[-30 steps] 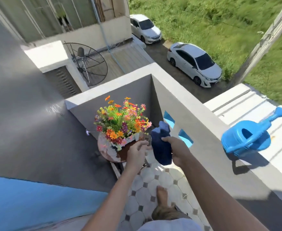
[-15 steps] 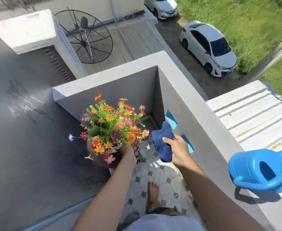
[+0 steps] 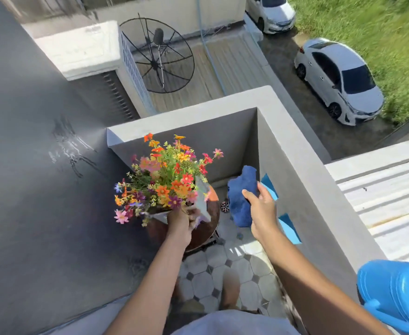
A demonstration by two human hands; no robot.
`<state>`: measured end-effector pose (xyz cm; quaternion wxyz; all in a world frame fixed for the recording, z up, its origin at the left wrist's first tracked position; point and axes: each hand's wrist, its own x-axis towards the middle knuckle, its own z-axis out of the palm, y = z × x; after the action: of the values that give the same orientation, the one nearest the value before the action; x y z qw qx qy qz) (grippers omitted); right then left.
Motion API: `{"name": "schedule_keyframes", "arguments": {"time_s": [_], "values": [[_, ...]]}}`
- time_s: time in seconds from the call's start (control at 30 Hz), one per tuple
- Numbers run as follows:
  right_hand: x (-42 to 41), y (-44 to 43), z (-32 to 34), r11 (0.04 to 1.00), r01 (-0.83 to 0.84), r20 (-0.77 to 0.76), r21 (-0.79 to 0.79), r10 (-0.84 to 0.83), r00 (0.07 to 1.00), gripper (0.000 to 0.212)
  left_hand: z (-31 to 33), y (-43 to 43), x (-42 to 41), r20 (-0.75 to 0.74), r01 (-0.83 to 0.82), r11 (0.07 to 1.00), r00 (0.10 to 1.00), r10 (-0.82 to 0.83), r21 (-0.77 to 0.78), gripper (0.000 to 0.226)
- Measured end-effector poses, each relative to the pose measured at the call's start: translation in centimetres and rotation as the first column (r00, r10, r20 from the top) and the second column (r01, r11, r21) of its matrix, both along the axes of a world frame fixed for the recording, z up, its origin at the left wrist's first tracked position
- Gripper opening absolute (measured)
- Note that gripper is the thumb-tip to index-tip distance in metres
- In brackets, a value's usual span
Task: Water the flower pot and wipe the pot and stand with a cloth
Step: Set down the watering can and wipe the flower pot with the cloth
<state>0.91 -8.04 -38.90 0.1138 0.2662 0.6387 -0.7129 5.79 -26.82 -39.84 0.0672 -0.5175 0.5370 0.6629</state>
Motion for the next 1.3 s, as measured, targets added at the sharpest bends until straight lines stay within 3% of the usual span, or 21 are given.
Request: {"name": "schedule_keyframes", "arguments": {"time_s": [0.07, 0.23, 0.33, 0.5, 0.57, 0.67, 0.7, 0.77, 0.8, 0.87, 0.97, 1.07, 1.17, 1.23, 1.3], "values": [[-1.4, -1.3, 1.4, 0.999, 0.007, -0.086, 0.031, -0.005, 0.996, 0.044, 1.7, -1.0, 0.0, -0.033, -0.054, 0.991, 0.998, 0.059, 0.126, 0.038], [-5.8, -4.6, 5.0, 0.980, -0.069, -0.312, 0.188, 0.126, 0.942, 0.050, 7.2, -2.7, 0.5, -0.191, -0.023, 0.968, 0.979, 0.073, 0.251, 0.016], [-5.9, -6.9, 5.8, 0.943, -0.051, -0.455, 0.329, 0.206, 0.866, 0.048, 9.9, -3.3, 0.7, -0.264, 0.045, 0.927, 0.963, 0.059, 0.373, 0.032], [-3.3, -7.9, 9.2, 0.981, -0.006, -0.593, 0.196, 0.123, 0.796, 0.039, 14.9, -2.4, 0.4, -0.274, 0.192, 0.966, 0.952, -0.140, 0.173, 0.033], [-1.6, -7.8, 9.8, 0.979, -0.075, -0.582, 0.190, 0.174, 0.794, 0.038, 15.8, -2.1, 0.3, -0.281, 0.188, 0.972, 0.949, -0.143, 0.140, 0.032], [0.8, -7.3, 9.6, 0.852, -0.443, -0.251, 0.279, 0.510, 0.823, 0.040, 17.1, -2.1, -0.6, -0.323, 0.166, 0.972, 0.940, -0.105, 0.165, 0.034], [1.4, -7.2, 9.6, 0.823, -0.475, -0.267, 0.312, 0.556, 0.787, 0.039, 17.6, -2.3, -0.9, -0.327, 0.152, 0.968, 0.941, -0.080, 0.199, 0.035], [2.2, -7.0, 10.3, 0.890, -0.308, -0.519, 0.337, 0.448, 0.728, 0.038, 18.4, -2.8, -1.3, -0.367, 0.138, 0.946, 0.930, -0.021, 0.294, 0.038], [2.8, -7.0, 10.3, 0.891, -0.269, -0.562, 0.365, 0.441, 0.700, 0.041, 18.7, -3.0, -1.3, -0.392, 0.138, 0.940, 0.920, -0.006, 0.311, 0.038], [3.9, -6.9, 10.0, 0.874, -0.291, -0.550, 0.389, 0.474, 0.688, 0.046, 19.1, -3.1, -1.4, -0.430, 0.148, 0.955, 0.903, -0.024, 0.258, 0.037], [4.8, -6.5, 7.8, 0.896, -0.261, -0.517, 0.358, 0.424, 0.744, 0.043, 19.3, -2.7, -1.5, -0.436, 0.162, 0.970, 0.897, -0.069, 0.180, 0.041], [4.5, -7.0, 8.6, 0.645, -0.433, -0.270, 0.630, 0.705, 0.656, 0.042, 19.5, -2.4, -1.2, -0.406, 0.155, 0.975, 0.910, -0.079, 0.158, 0.035], [4.7, -7.2, 11.4, 0.890, -0.284, -0.522, 0.357, 0.441, 0.730, 0.045, 19.6, -1.6, -1.1, -0.359, 0.135, 0.985, 0.929, -0.088, 0.107, 0.033], [4.2, -7.5, 12.6, 0.946, -0.240, -0.605, 0.219, 0.324, 0.727, 0.046, 19.8, -1.2, -1.2, -0.371, 0.135, 0.985, 0.925, -0.087, 0.105, 0.031], [3.3, -7.7, 13.1, 0.956, -0.210, -0.589, 0.203, 0.291, 0.754, 0.041, 20.1, -1.0, -1.1, -0.344, 0.140, 0.988, 0.932, -0.112, 0.059, 0.032]]}}
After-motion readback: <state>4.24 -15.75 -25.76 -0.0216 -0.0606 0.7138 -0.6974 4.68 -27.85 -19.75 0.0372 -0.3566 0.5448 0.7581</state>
